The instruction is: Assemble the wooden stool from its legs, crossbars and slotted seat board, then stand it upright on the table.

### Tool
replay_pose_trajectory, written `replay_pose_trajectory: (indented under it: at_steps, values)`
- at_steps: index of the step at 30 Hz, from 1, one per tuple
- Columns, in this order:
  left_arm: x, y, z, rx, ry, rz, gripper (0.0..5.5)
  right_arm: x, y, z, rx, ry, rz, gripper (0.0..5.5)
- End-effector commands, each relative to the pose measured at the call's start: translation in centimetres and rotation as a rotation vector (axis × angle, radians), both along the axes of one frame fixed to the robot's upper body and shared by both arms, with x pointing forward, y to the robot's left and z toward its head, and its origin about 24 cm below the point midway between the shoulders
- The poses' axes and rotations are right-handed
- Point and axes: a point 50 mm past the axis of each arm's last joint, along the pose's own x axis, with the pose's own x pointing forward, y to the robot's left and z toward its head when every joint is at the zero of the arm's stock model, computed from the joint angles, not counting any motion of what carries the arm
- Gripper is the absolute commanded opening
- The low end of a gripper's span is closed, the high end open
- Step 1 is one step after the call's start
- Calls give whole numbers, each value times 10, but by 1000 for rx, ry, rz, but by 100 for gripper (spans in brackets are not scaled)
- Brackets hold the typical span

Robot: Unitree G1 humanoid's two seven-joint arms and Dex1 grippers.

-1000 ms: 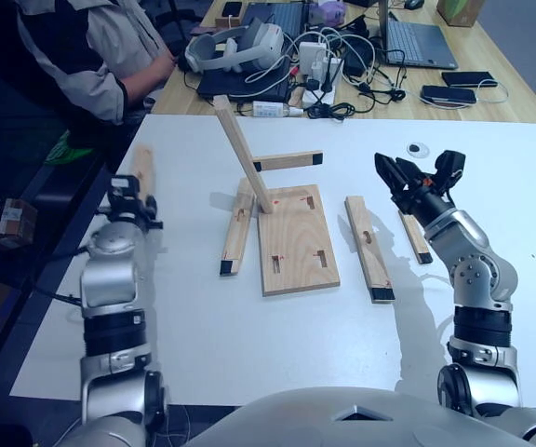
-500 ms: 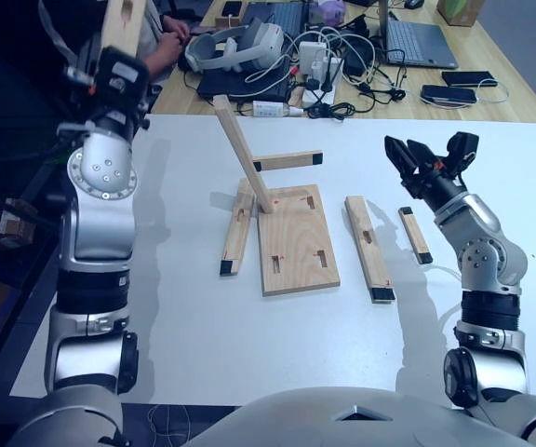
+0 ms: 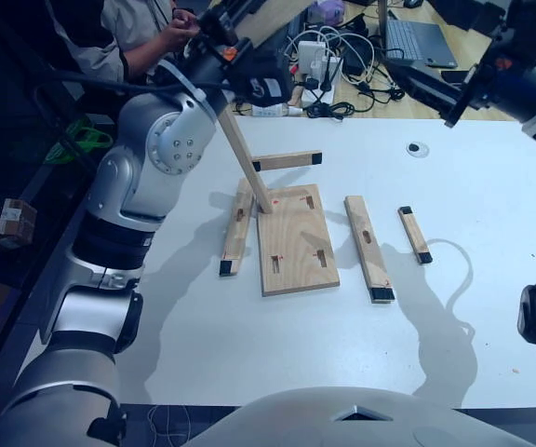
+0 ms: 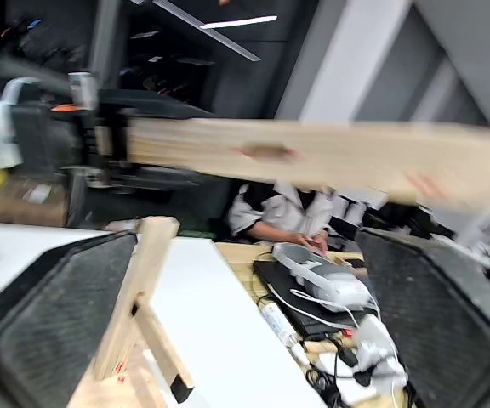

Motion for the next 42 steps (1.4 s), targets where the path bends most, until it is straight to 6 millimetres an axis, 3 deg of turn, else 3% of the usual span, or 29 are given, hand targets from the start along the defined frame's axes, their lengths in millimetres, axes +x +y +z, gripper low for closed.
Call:
replay_pose_trajectory:
  at_steps: [1, 5, 8, 15, 19, 26, 34, 42]
  values:
    - [0, -13, -2, 97, 4, -73, 202, -10, 13, 20, -209, -136, 88, 480]
    - [-3, -22, -15, 210, 43, -139, 202, -11, 24, 45, -396, -279, 134, 480]
    - [-4, -27, -21, 262, 60, -171, 202, -2, 36, 50, -505, -325, 145, 480]
    - [-7, -41, -26, 361, 41, -237, 202, 43, 57, 21, -822, -305, 91, 480]
    - [-8, -47, -26, 423, 13, -267, 202, 50, 68, 4, -960, -275, 148, 418]
    - [-6, -50, -39, 548, 1, -273, 202, 46, 85, -1, -1013, -291, 239, 313]
    - [-3, -46, -56, 662, 27, -232, 202, 46, 83, -7, -1049, -296, 205, 189]
    - [-3, -41, -73, 837, -10, -208, 202, 51, 75, -11, -1029, -269, 130, 154]
